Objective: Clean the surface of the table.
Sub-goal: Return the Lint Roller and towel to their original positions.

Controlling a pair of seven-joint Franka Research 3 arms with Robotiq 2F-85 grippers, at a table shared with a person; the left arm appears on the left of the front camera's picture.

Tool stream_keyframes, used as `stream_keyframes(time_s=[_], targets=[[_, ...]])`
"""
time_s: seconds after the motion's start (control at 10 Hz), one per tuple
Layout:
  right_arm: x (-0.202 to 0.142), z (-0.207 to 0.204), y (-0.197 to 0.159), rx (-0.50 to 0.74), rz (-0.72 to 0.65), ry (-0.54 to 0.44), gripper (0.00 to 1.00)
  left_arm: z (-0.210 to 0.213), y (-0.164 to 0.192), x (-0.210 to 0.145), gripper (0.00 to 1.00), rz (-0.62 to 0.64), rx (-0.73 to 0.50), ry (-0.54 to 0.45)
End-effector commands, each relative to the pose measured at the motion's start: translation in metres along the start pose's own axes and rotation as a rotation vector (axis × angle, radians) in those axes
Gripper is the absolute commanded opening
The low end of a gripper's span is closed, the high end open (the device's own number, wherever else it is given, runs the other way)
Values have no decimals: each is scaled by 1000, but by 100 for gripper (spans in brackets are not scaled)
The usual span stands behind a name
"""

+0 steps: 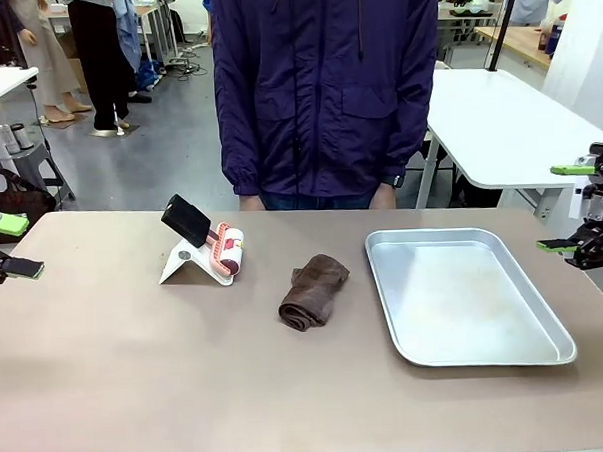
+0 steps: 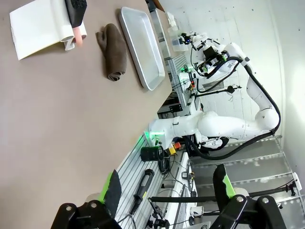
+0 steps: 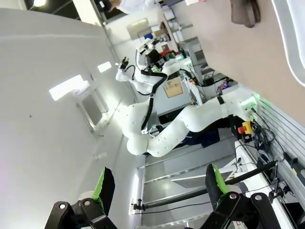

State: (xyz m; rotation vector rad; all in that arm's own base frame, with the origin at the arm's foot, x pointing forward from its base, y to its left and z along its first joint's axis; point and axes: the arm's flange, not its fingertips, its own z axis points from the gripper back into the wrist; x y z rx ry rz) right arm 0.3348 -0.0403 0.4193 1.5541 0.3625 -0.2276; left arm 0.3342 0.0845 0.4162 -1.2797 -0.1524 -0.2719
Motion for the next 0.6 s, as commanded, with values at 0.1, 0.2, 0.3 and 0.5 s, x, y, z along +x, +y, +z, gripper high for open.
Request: stream_keyframes(time_s=[0.1, 0.2, 0.3, 0.5], targets=[[-5, 0, 2, -8, -3, 10, 100, -2, -3, -3, 100, 13, 8, -2], [-5, 0, 2, -8, -3, 10, 100, -2, -3, -3, 100, 13, 8, -2], [-5, 0, 2, -8, -3, 10, 100, -2, -3, -3, 100, 13, 8, -2], [-5, 0, 2, -8, -3, 10, 100, -2, -3, -3, 100, 13, 8, -2]])
